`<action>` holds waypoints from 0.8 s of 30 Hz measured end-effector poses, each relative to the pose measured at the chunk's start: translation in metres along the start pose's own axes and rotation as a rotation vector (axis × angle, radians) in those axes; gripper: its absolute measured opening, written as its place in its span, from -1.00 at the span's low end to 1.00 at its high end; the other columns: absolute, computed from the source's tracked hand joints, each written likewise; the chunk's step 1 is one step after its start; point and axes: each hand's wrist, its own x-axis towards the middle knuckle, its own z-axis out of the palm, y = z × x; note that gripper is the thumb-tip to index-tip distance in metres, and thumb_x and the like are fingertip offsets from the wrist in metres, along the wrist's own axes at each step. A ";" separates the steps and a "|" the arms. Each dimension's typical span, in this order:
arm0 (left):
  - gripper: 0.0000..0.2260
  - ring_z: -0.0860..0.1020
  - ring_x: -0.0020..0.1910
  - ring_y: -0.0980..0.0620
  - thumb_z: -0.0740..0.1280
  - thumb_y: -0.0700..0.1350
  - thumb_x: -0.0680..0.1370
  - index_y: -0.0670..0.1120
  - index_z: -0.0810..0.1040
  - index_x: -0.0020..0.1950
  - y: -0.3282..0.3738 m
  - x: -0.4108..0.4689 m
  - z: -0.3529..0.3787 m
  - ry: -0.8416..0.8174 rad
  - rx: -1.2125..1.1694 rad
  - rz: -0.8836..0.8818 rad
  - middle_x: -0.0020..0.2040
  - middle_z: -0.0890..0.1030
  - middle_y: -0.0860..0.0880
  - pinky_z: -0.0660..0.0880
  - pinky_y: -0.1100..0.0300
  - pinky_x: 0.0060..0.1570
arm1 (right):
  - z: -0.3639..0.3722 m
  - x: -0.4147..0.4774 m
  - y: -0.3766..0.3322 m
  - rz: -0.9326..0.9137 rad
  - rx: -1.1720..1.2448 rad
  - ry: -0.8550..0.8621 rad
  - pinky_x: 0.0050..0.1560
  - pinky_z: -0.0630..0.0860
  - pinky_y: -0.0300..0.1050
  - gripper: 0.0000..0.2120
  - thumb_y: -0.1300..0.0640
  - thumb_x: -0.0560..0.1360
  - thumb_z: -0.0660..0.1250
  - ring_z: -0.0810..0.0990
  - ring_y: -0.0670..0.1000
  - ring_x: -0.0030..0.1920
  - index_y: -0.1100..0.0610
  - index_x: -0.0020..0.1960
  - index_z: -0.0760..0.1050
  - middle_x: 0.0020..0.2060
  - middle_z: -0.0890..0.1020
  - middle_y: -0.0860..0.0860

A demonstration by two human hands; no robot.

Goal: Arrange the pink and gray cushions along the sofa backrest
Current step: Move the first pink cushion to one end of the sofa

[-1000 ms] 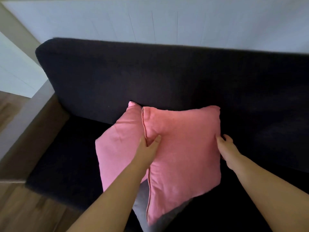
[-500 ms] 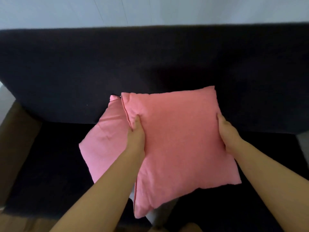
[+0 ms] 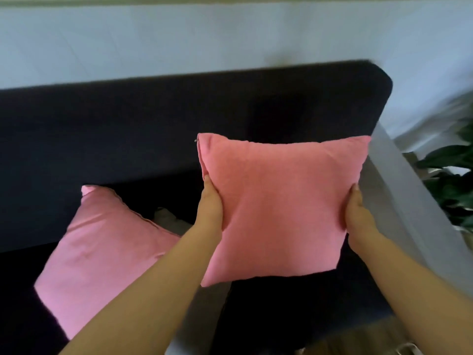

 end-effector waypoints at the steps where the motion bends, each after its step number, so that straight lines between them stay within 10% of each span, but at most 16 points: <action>1: -0.28 0.48 0.27 -0.13 -0.09 0.43 0.53 0.05 0.35 0.52 -0.003 0.001 0.017 -0.037 0.004 -0.035 0.36 0.52 -0.06 0.36 -0.13 0.38 | -0.013 0.009 0.001 0.008 0.003 0.007 0.45 0.18 0.12 -0.20 -0.38 0.53 -0.03 0.25 0.19 0.49 0.17 0.55 0.18 0.53 0.25 0.16; 12: -0.59 0.55 0.13 -0.17 0.08 -0.02 0.63 0.04 0.33 0.49 -0.011 0.052 0.192 0.120 -0.015 -0.105 0.30 0.55 -0.12 0.50 -0.01 0.08 | -0.095 0.153 -0.026 -0.011 -0.089 -0.140 0.45 0.18 0.22 -0.27 -0.35 0.56 -0.14 0.21 0.21 0.51 0.06 0.58 0.10 0.55 0.21 0.15; 18: -0.39 0.54 0.01 -0.04 0.18 -0.25 0.47 0.04 0.26 0.53 -0.014 0.086 0.228 0.262 0.163 0.120 0.32 0.49 -0.05 0.53 0.05 0.00 | -0.086 0.230 -0.041 -0.032 -0.172 -0.198 0.40 0.27 0.24 -0.30 -0.30 0.59 -0.11 0.29 0.26 0.45 0.12 0.56 0.17 0.51 0.28 0.19; 24: -0.32 0.43 0.34 0.00 0.27 -0.25 0.54 0.08 0.12 0.61 -0.023 0.090 0.252 0.092 0.411 0.213 0.57 0.24 -0.02 0.40 0.30 -0.08 | -0.056 0.242 -0.028 -0.065 -0.177 -0.415 0.36 0.32 0.25 -0.36 -0.11 0.55 0.13 0.36 0.22 0.39 -0.01 0.58 0.09 0.48 0.32 0.09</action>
